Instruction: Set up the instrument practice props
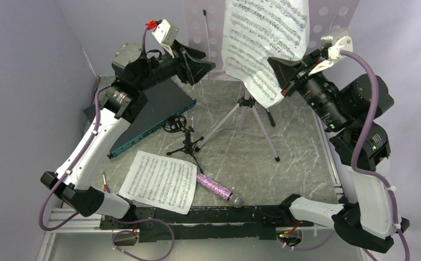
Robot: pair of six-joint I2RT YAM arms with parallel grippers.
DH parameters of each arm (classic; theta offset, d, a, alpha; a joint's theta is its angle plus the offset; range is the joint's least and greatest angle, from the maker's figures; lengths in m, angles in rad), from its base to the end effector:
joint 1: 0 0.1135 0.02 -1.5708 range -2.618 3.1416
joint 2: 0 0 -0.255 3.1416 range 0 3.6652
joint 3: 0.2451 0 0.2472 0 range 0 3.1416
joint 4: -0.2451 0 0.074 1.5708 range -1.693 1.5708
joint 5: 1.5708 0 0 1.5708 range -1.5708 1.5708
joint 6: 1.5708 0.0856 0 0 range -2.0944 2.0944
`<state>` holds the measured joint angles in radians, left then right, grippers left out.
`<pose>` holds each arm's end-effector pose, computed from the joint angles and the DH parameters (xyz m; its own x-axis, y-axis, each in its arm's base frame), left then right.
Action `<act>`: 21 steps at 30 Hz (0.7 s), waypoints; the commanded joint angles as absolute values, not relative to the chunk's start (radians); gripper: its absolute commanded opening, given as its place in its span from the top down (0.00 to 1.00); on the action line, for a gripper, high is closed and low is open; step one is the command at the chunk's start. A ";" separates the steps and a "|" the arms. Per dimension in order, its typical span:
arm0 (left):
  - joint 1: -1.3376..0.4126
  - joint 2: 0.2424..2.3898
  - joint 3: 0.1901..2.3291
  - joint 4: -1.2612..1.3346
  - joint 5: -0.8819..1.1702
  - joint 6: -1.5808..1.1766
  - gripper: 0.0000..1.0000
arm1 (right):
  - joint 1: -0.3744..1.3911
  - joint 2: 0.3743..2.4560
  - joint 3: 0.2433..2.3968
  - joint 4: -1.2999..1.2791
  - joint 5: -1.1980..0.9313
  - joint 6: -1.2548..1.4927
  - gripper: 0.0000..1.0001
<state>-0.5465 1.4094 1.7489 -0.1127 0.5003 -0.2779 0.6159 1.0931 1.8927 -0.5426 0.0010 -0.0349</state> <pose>0.2610 -0.2068 0.5351 -0.0499 -0.2514 -0.9666 0.8752 0.4552 -0.1636 0.1480 0.1046 0.5943 0.2275 0.1183 -0.9666 -0.5693 0.8214 -0.0335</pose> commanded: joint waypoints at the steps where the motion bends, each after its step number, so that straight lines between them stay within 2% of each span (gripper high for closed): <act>1: -0.540 1.434 1.786 -0.053 0.525 -0.296 0.38 | 0.616 1.119 1.933 -0.493 0.005 -0.057 1.00; 5: -0.540 1.452 1.808 -0.059 0.517 -0.287 0.44 | 0.616 1.133 1.936 -0.469 0.005 -0.060 1.00; 21: -0.540 1.479 1.806 0.064 0.532 -0.337 0.51 | 0.616 1.204 2.005 -0.471 0.025 -0.087 1.00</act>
